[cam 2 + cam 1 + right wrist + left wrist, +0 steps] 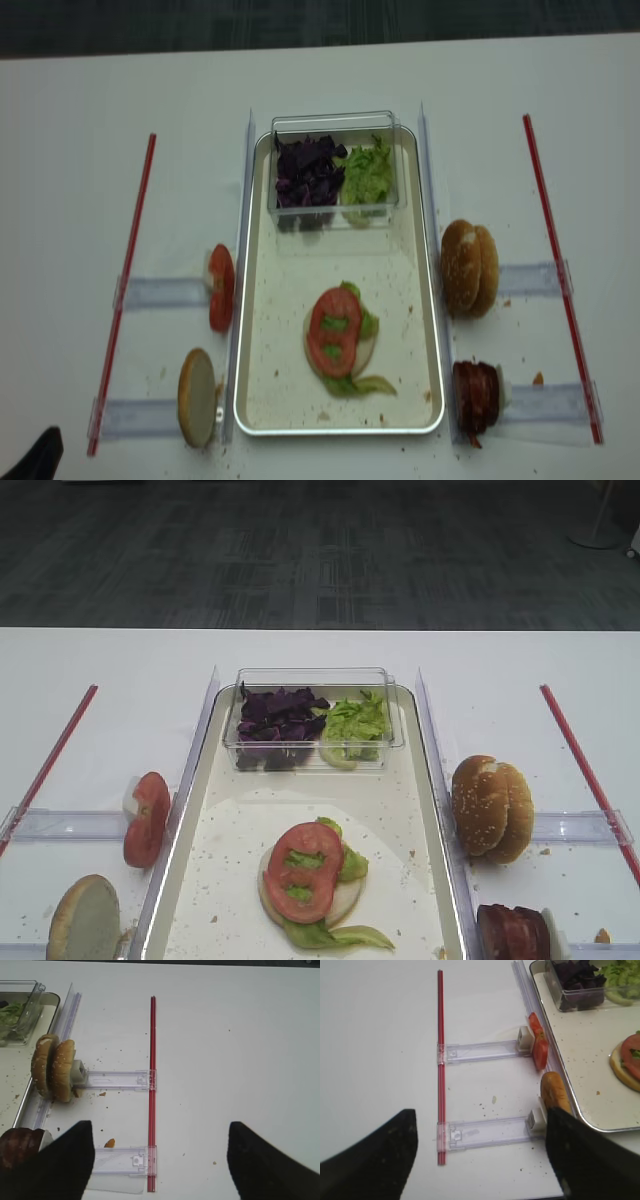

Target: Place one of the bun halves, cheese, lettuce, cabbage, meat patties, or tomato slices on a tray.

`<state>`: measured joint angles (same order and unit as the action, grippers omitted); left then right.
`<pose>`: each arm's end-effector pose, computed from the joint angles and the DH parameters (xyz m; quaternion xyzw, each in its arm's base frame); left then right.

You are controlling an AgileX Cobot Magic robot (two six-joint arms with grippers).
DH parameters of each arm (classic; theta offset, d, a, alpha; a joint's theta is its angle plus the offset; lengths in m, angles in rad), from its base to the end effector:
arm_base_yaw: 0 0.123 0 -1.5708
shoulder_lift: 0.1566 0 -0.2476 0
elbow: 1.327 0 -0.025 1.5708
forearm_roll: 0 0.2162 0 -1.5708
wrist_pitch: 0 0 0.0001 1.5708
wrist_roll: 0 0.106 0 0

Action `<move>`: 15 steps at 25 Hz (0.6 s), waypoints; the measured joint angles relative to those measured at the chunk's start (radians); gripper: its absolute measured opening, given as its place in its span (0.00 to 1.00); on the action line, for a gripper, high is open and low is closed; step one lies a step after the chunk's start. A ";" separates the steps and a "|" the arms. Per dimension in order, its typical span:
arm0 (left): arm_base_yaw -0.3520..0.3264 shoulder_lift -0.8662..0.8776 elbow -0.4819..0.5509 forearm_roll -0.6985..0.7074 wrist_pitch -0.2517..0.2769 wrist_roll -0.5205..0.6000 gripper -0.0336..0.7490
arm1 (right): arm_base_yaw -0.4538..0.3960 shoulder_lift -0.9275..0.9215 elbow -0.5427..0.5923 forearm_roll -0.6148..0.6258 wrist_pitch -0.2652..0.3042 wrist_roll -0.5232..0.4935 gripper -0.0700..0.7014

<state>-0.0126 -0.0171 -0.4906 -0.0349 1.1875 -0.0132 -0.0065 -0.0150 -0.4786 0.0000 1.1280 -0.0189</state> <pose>0.0076 -0.0035 0.2401 0.0016 0.8826 -0.0234 0.4695 0.0124 -0.0001 0.2422 -0.0054 0.8718 -0.0062 0.4897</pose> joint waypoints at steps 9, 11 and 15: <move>0.000 -0.001 0.000 0.000 0.000 0.000 0.67 | 0.000 0.000 0.000 0.000 0.000 0.000 0.83; 0.000 -0.001 0.000 0.000 0.000 0.000 0.67 | 0.000 0.000 0.000 0.000 0.000 0.000 0.83; 0.000 -0.001 0.000 0.000 0.000 0.000 0.67 | 0.000 0.000 0.000 0.000 0.000 0.000 0.83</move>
<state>-0.0126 -0.0177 -0.4906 -0.0349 1.1875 -0.0132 -0.0065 -0.0150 -0.4786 0.0000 1.1280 -0.0189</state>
